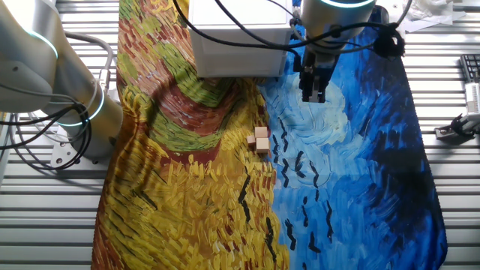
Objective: Take something out of a drawer
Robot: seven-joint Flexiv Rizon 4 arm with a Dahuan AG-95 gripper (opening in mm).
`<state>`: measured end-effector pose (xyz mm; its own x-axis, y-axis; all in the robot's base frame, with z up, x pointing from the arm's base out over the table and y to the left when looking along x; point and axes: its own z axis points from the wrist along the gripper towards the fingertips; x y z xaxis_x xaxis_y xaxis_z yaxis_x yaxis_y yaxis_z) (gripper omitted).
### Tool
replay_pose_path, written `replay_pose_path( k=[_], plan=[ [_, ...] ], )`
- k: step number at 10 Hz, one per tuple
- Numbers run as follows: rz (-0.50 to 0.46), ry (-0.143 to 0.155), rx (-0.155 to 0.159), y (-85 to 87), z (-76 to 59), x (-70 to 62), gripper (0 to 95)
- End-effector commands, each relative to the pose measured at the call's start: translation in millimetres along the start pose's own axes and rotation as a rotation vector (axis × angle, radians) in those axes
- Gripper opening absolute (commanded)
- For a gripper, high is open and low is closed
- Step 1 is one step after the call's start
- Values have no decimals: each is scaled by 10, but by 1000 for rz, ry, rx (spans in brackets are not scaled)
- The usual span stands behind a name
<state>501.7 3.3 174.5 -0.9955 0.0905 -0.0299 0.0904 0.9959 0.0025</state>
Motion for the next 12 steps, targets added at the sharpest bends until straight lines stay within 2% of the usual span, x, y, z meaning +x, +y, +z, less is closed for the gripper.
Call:
replay_pose_path(
  k=[1, 6, 8, 10, 11, 12],
  plan=[
    [-66, 19, 4, 17, -28, -9, 0],
    [-69, 12, 14, 25, -48, -4, 0],
    [-28, 19, 16, 129, -157, -2, 0],
    [9, 19, 10, 418, -358, -9, 0],
    [14, 19, 10, 507, -375, -19, 0],
    [14, 15, 8, 666, -366, -37, 0]
  ],
)
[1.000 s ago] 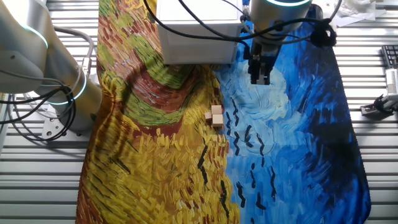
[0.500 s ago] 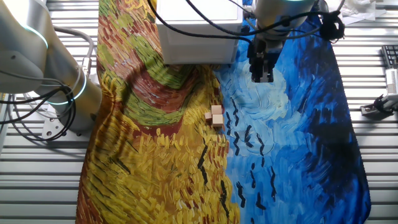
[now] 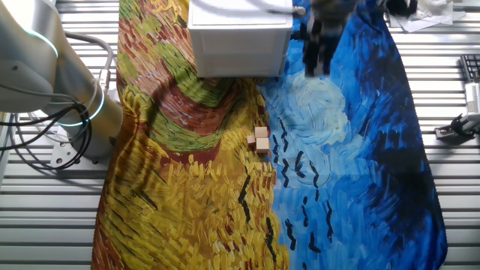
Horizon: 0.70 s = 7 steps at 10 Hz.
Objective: Take something out of a drawer
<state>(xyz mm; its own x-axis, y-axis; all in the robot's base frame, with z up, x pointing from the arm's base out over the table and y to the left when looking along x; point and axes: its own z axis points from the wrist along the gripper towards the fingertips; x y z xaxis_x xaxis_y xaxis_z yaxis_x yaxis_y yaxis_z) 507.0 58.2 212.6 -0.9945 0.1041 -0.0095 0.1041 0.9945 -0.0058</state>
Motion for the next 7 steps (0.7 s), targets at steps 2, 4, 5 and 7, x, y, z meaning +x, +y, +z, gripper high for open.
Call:
replay_pose_path(
  k=[2, 4, 5, 7],
  plan=[
    [0, -4, 1, 363, 21, -25, 0],
    [-14, -3, -2, 626, -16, -29, 0],
    [-16, 0, -3, 734, -51, -32, 0],
    [-29, -13, -12, 844, -28, 41, 0]
  ],
)
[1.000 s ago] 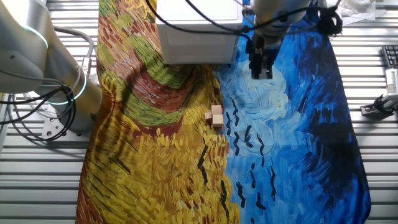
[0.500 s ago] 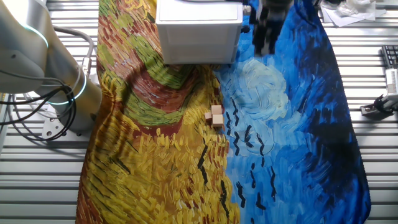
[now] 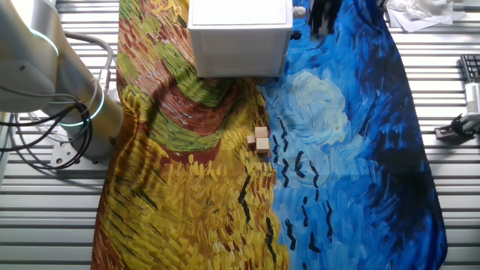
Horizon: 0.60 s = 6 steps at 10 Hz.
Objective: Take something out of a drawer
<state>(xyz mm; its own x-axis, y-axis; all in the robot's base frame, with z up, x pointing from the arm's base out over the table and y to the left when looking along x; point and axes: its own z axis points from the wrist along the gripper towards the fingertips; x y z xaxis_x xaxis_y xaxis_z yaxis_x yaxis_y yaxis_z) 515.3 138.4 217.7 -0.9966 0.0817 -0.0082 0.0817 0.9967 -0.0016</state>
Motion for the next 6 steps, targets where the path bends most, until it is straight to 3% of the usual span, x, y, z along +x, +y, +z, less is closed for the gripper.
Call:
replay_pose_path(
  k=[1, 4, 6],
  plan=[
    [0, -15, 0, 136, 77, 93, 0],
    [-16, -25, 3, 202, 99, 141, 0],
    [-21, -17, 7, 203, 98, 141, 0]
  ],
)
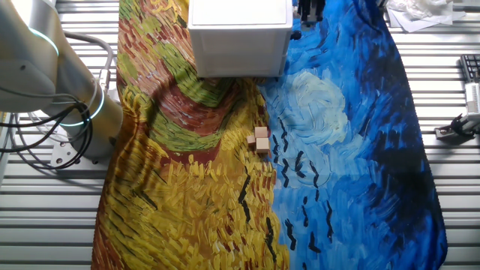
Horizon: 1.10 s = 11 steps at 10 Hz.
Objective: Take something out of a drawer
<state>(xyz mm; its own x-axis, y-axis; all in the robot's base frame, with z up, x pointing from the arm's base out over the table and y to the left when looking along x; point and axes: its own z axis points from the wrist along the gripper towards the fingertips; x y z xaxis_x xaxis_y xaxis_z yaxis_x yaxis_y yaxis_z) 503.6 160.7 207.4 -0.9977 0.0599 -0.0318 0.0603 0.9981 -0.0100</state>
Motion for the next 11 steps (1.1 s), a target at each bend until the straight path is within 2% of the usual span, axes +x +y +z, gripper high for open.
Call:
replay_pose_path(
  k=[1, 2, 4, 6, 8, 9, 11],
  plan=[
    [4, 11, 1, -10, 2, 3, 0],
    [6, -1, -2, -10, 1, 3, 0],
    [26, -8, -3, -10, 0, 4, 0],
    [-30, 13, -12, -10, 0, 4, 0],
    [-149, 44, -13, -10, 0, 4, 0],
    [-196, 45, -18, -10, 0, 4, 0],
    [-199, 46, -23, -10, 0, 4, 0]
  ],
)
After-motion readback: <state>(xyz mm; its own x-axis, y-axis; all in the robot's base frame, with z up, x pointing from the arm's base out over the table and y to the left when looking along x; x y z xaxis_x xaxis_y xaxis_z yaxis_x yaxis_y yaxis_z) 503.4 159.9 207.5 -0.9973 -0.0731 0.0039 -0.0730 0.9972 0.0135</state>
